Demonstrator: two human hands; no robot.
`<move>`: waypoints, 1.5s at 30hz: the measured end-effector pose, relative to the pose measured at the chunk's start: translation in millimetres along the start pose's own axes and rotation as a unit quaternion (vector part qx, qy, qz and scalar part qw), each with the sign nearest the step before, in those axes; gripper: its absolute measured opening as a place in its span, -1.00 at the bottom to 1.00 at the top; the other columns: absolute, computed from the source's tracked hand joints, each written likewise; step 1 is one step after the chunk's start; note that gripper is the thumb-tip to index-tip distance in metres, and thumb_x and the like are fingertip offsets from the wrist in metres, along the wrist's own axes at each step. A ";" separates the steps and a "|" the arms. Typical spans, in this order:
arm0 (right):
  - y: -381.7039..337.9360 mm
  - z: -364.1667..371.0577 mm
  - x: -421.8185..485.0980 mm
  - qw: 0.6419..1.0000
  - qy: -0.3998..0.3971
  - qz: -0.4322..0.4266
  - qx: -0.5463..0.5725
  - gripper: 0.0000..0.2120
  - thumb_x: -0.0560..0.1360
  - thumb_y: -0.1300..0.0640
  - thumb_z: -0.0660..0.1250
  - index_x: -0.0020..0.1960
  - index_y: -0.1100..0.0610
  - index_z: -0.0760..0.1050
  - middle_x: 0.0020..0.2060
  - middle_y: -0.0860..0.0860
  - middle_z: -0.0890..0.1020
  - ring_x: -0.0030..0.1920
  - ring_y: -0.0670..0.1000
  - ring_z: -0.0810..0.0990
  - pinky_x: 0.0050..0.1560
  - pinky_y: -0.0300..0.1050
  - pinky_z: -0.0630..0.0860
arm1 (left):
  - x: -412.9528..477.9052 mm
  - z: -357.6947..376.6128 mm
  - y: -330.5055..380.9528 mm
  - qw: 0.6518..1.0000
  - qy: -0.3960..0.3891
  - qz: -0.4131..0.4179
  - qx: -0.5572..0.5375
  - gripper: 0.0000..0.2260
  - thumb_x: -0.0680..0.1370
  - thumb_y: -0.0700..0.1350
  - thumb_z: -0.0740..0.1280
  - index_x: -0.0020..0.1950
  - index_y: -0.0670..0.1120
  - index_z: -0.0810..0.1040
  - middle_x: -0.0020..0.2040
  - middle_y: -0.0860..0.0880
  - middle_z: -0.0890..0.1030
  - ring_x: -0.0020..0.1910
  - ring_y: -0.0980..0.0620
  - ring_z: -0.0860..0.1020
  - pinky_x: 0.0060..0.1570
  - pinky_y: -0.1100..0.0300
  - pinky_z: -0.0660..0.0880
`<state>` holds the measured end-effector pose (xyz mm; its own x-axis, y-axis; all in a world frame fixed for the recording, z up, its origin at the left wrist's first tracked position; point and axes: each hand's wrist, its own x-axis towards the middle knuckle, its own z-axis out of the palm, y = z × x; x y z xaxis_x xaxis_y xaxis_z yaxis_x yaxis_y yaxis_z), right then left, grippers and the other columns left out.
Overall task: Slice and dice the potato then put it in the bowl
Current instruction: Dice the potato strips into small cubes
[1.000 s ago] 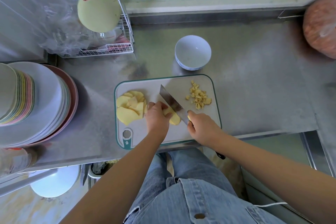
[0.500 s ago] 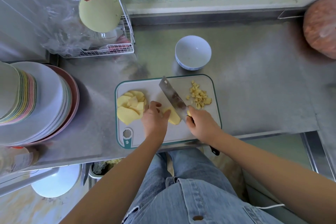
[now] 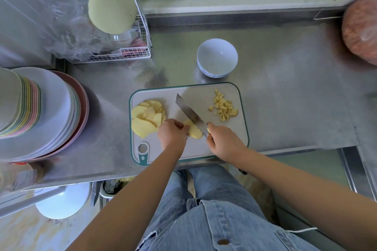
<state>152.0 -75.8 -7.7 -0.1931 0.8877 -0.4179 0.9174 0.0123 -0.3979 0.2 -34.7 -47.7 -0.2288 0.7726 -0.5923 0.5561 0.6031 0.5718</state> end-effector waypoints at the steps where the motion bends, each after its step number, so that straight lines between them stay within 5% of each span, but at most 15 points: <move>1: -0.7 3.2 1.7 1.000 0.007 0.004 0.000 -0.97 0.56 0.19 0.13 -0.04 0.15 0.29 -0.43 -0.07 0.28 -0.37 0.05 0.34 -0.44 -0.15 0.14 | 0.1 -0.7 0.2 1.000 -0.003 -0.001 0.001 -0.90 0.44 -0.08 0.45 -0.23 -0.05 0.59 -0.31 -0.01 0.65 -0.26 0.01 0.61 -0.43 0.27 0.37; 8: 14.0 3.0 3.1 0.993 0.070 0.043 0.085 -0.83 0.57 0.17 0.18 -0.18 0.18 0.28 -0.46 0.00 0.34 -0.42 0.06 0.34 -0.37 -0.06 0.22 | -1.3 -3.7 2.2 1.000 -0.010 0.000 -0.004 -0.91 0.45 -0.10 0.45 -0.17 -0.09 0.60 -0.39 -0.03 0.65 -0.38 0.09 0.58 -0.45 0.29 0.38; 16: 12.5 -14.4 -10.6 0.999 0.005 0.008 0.032 -0.70 0.55 0.18 0.16 -0.28 0.08 0.11 -0.47 -0.02 0.28 -0.45 0.04 0.25 -0.37 -0.05 0.18 | -3.2 -4.8 3.2 1.000 -0.010 0.009 0.003 -0.91 0.44 -0.10 0.45 -0.22 -0.09 0.62 -0.41 0.00 0.64 -0.34 0.07 0.59 -0.38 0.26 0.42; 22: 8.8 -9.2 -12.1 1.000 -0.018 0.003 0.012 -0.82 0.57 0.19 0.13 -0.18 0.14 0.18 -0.45 -0.03 0.28 -0.46 -0.05 0.24 -0.45 -0.13 0.10 | -3.7 -5.0 5.2 1.000 -0.007 0.003 0.005 -0.90 0.44 -0.10 0.45 -0.25 -0.10 0.63 -0.42 0.01 0.63 -0.37 0.10 0.56 -0.45 0.28 0.35; 27: -0.4 2.5 -5.2 1.000 -0.015 0.006 -0.010 -0.88 0.56 0.19 0.13 -0.12 0.14 0.20 -0.43 -0.06 0.27 -0.42 0.00 0.27 -0.47 -0.18 0.07 | 0.6 -4.1 3.5 1.000 -0.011 -0.005 0.002 -0.89 0.43 -0.10 0.47 -0.26 -0.09 0.62 -0.40 0.00 0.65 -0.28 0.03 0.63 -0.22 0.13 0.59; 35: 3.9 8.6 -6.2 0.999 0.033 0.014 0.035 -0.82 0.58 0.18 0.15 -0.17 0.13 0.19 -0.46 -0.08 0.24 -0.47 -0.10 0.20 -0.47 -0.19 0.05 | -2.0 -6.4 4.6 1.000 -0.017 0.004 -0.001 -0.88 0.41 -0.11 0.46 -0.30 -0.09 0.60 -0.42 -0.03 0.65 -0.29 0.01 0.65 -0.20 0.11 0.60; 41: -2.8 6.7 -2.2 0.999 0.029 -0.009 -0.016 -0.92 0.59 0.16 0.12 -0.05 0.17 0.31 -0.36 0.01 0.37 -0.36 0.07 0.33 -0.44 -0.11 0.12 | -5.4 -9.3 7.4 1.000 -0.020 0.003 0.005 -0.85 0.43 -0.10 0.45 -0.33 -0.06 0.59 -0.42 -0.01 0.65 -0.30 0.04 0.65 -0.20 0.15 0.59; 45: 2.8 4.3 -1.7 0.999 0.038 0.021 0.008 -0.85 0.59 0.16 0.12 -0.13 0.14 0.20 -0.44 -0.03 0.30 -0.37 0.09 0.34 -0.35 -0.08 0.22 | -7.4 -10.5 8.6 1.000 -0.018 0.003 0.000 -0.82 0.43 -0.11 0.46 -0.37 -0.03 0.55 -0.41 -0.04 0.65 -0.29 0.02 0.65 -0.21 0.15 0.59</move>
<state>153.4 -79.2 -11.7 -0.1262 0.9197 -0.3718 0.9186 -0.0331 -0.3937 -1.8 -33.2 -32.5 -0.1962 0.7691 -0.6083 0.5576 0.5978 0.5759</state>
